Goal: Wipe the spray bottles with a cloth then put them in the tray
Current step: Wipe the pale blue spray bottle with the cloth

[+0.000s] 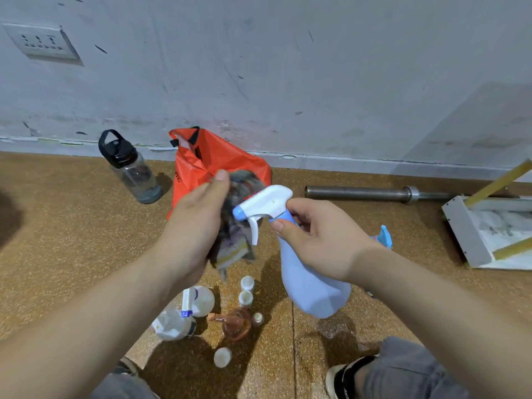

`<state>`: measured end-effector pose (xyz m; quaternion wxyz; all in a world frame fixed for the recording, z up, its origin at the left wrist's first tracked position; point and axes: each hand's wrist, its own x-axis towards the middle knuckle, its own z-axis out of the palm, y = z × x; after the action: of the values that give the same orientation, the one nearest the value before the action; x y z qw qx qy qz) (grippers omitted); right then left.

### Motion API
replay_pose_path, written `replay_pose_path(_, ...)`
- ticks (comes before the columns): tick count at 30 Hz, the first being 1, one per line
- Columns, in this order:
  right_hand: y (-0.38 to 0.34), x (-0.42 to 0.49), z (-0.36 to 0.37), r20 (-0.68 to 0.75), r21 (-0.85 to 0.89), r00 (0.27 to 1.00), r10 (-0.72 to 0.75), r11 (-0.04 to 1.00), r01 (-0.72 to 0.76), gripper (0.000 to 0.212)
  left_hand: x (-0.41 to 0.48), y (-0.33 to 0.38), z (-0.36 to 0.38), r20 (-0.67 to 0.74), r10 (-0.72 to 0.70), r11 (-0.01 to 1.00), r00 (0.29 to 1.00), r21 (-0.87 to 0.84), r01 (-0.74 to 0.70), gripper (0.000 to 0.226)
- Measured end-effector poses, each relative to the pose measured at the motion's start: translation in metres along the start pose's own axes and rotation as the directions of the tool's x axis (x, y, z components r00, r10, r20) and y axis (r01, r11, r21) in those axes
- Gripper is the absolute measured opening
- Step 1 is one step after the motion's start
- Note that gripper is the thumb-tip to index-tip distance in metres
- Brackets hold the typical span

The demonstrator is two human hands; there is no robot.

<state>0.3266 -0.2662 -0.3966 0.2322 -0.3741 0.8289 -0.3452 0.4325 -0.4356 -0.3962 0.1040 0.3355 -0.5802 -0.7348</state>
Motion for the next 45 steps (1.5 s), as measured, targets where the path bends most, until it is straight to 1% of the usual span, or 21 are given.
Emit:
replay_pose_path(2,0.005,0.001,0.002,-0.012,-0.024,1.0,0.016,1.0,-0.016,0.045,0.005,0.004,-0.007,-0.147,0.204,0.969,0.968,0.169,-0.179,0.043)
replay_pose_path(3,0.007,0.002,0.002,-0.018,-0.034,1.0,0.02,0.999,-0.021,0.045,0.006,0.004,-0.01,-0.142,0.342,0.914,0.929,0.281,-0.293,0.041)
replay_pose_path(5,0.008,0.002,0.006,-0.011,-0.054,1.0,0.004,0.999,-0.005,0.041,0.0,0.001,-0.009,0.053,0.566,0.726,0.822,0.44,-0.529,0.037)
replay_pose_path(6,0.007,0.001,0.008,-0.005,-0.069,1.0,-0.012,0.998,0.012,0.036,-0.003,-0.005,-0.007,0.201,0.614,0.605,0.763,0.502,-0.619,0.035)
replay_pose_path(8,0.002,-0.001,0.014,0.012,-0.129,0.999,-0.035,0.991,0.036,0.024,-0.006,-0.024,-0.004,0.452,0.562,0.351,0.693,0.628,-0.695,0.04)
replay_pose_path(10,-0.001,-0.003,0.016,0.043,-0.191,0.999,-0.03,0.981,0.038,0.022,0.0,-0.034,-0.009,0.502,0.491,0.257,0.712,0.698,-0.669,0.05)
replay_pose_path(12,-0.002,-0.004,0.015,0.06,-0.2,0.998,-0.023,0.979,0.034,0.024,0.004,-0.032,-0.012,0.493,0.478,0.316,0.727,0.676,-0.666,0.042)
replay_pose_path(16,-0.004,-0.003,0.012,0.069,-0.214,0.998,-0.009,0.977,0.023,0.033,0.007,-0.024,-0.009,0.391,0.374,0.697,0.841,0.48,-0.533,0.02)
replay_pose_path(21,-0.002,-0.003,0.012,0.102,-0.282,0.994,0.026,0.959,0.004,0.043,0.021,-0.027,-0.015,0.144,0.325,0.74,0.935,0.576,-0.346,0.037)
replay_pose_path(24,0.0,-0.002,0.009,0.09,-0.25,0.996,0.024,0.968,-0.001,0.041,0.024,-0.02,-0.017,0.03,0.254,0.878,0.967,0.412,-0.243,0.049)
replay_pose_path(26,0.0,-0.002,0.009,0.081,-0.221,0.997,0.004,0.975,0.014,0.037,0.012,-0.016,-0.01,0.14,0.328,0.863,0.934,0.358,-0.356,0.043)
replay_pose_path(28,-0.002,-0.002,0.01,0.086,-0.233,0.996,-0.01,0.972,0.03,0.026,0.002,-0.021,-0.006,0.372,0.472,0.627,0.799,0.495,-0.601,0.03)
replay_pose_path(29,-0.004,-0.003,0.01,0.097,-0.26,0.995,-0.008,0.965,0.033,0.023,0.0,-0.023,-0.006,0.459,0.499,0.474,0.735,0.565,-0.675,0.02)
replay_pose_path(30,-0.005,-0.004,0.01,0.109,-0.29,0.994,-0.007,0.956,0.039,0.023,0.001,-0.027,-0.008,0.51,0.492,0.388,0.706,0.597,-0.702,0.012)
replay_pose_path(31,-0.006,-0.005,0.01,0.12,-0.317,0.993,-0.015,0.947,0.053,0.024,0.003,-0.029,-0.01,0.513,0.47,0.401,0.718,0.6,-0.692,0.012)
replay_pose_path(33,-0.006,-0.007,0.01,0.13,-0.351,0.991,-0.025,0.934,0.069,0.031,0.007,-0.028,-0.009,0.424,0.402,0.561,0.812,0.586,-0.584,0.021)
replay_pose_path(36,-0.006,-0.008,0.007,0.104,-0.339,0.995,0.006,0.94,0.03,0.037,0.015,-0.021,-0.012,0.186,0.211,0.75,0.96,0.598,-0.281,0.041)
replay_pose_path(39,-0.005,-0.004,-0.001,0.041,-0.208,0.999,0.023,0.978,-0.014,0.038,0.021,-0.015,-0.018,0.05,0.004,0.943,0.999,0.332,-0.021,0.047)
replay_pose_path(41,-0.004,0.0,-0.004,-0.01,-0.095,0.999,0.052,0.994,-0.053,0.042,0.014,-0.011,-0.012,0.017,0.084,0.959,0.996,0.272,-0.085,0.049)
replay_pose_path(44,-0.01,0.0,-0.006,-0.044,0.049,0.993,0.113,0.993,-0.111,0.049,0.0,-0.01,0.001,0.127,0.346,0.826,0.93,0.429,-0.366,0.038)
replay_pose_path(45,-0.012,0.0,-0.007,-0.034,0.081,0.991,0.128,0.989,-0.125,0.049,-0.001,-0.013,0.004,0.144,0.367,0.806,0.919,0.444,-0.392,0.03)
